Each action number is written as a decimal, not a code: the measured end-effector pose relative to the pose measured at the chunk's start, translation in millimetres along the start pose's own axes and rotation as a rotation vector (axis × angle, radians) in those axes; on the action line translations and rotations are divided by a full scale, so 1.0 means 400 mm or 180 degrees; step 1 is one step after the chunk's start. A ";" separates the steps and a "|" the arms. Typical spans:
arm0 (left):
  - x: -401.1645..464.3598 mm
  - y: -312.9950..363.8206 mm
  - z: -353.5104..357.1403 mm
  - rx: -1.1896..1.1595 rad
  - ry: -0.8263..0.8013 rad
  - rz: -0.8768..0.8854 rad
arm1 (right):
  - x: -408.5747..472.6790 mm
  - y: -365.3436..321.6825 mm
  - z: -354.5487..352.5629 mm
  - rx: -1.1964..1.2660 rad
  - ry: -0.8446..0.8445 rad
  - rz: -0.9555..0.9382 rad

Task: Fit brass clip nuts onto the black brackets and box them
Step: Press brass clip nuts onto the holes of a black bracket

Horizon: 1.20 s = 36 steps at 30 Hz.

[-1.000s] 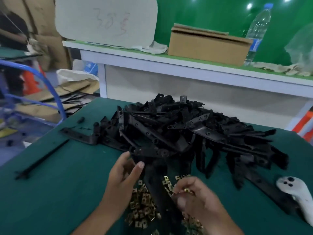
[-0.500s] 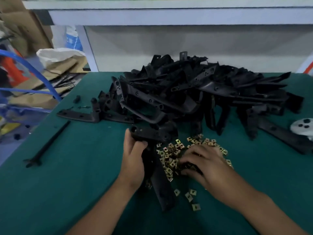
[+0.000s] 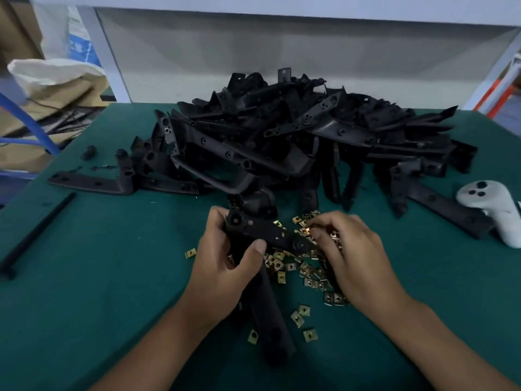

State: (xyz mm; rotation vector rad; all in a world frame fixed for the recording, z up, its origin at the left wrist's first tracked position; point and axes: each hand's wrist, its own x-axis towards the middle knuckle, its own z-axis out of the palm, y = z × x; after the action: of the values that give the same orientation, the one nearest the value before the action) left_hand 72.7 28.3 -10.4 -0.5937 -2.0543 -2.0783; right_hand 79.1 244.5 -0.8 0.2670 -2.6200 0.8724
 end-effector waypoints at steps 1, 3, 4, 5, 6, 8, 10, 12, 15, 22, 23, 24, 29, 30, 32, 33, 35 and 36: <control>0.000 0.004 0.003 0.0069 -0.0049 -0.0020 | 0.001 0.002 0.000 -0.0031 0.0012 0.0017; 0.001 0.012 0.008 0.0124 -0.0189 -0.0121 | 0.003 0.004 -0.002 0.0034 0.0033 0.0086; 0.002 0.015 0.009 0.0159 -0.0258 -0.0156 | 0.005 0.004 -0.005 0.0236 0.0008 0.0214; 0.002 0.018 0.010 0.0233 -0.0310 -0.0161 | 0.008 0.005 -0.008 0.0557 -0.0057 0.0407; 0.002 0.018 0.011 0.0333 -0.0350 -0.0152 | 0.010 0.004 -0.010 0.0938 -0.0161 0.0620; 0.004 0.017 0.010 0.0490 -0.0424 -0.0166 | 0.014 -0.004 -0.012 0.1783 -0.0361 0.1014; 0.006 0.012 0.009 0.0593 -0.0512 -0.0191 | 0.018 -0.012 -0.012 0.2586 -0.0521 0.1349; 0.006 0.006 0.010 0.0722 -0.0572 -0.0217 | 0.021 -0.015 -0.016 0.3286 -0.0602 0.1632; -0.001 -0.007 0.011 0.1056 -0.0339 -0.0049 | 0.026 -0.024 -0.025 0.4025 -0.0603 0.1915; 0.001 0.007 0.038 0.0760 0.0104 0.0193 | 0.039 -0.040 -0.022 0.4718 -0.0702 0.2198; -0.002 0.009 0.039 0.0613 0.0069 0.0193 | 0.039 -0.041 -0.023 0.4822 -0.0712 0.2242; -0.007 0.011 0.040 0.0460 0.0046 0.0165 | 0.040 -0.040 -0.024 0.4894 -0.0715 0.2280; -0.007 0.016 0.034 -0.0052 0.0001 -0.0208 | 0.043 -0.033 -0.029 0.4995 -0.0696 0.2395; -0.004 0.018 0.029 -0.0045 -0.0009 -0.0240 | 0.044 -0.032 -0.029 0.5002 -0.0698 0.2414; 0.002 0.024 0.024 -0.0041 -0.0051 -0.0267 | 0.045 -0.027 -0.027 0.4989 -0.0738 0.2439; 0.005 0.027 0.024 -0.0035 -0.0098 -0.0246 | 0.045 -0.023 -0.027 0.5000 -0.0753 0.2443; 0.008 0.030 0.029 0.0074 -0.0274 -0.0189 | 0.044 -0.014 -0.027 0.5095 -0.0780 0.2439; 0.008 0.030 0.033 0.0172 -0.0398 -0.0192 | 0.043 -0.013 -0.028 0.5143 -0.0822 0.2421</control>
State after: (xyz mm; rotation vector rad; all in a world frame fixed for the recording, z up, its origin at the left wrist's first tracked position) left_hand 76.5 41.1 1.6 -0.6773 -2.2150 -2.0594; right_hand 68.0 246.2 17.3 -0.2995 -1.4386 3.1352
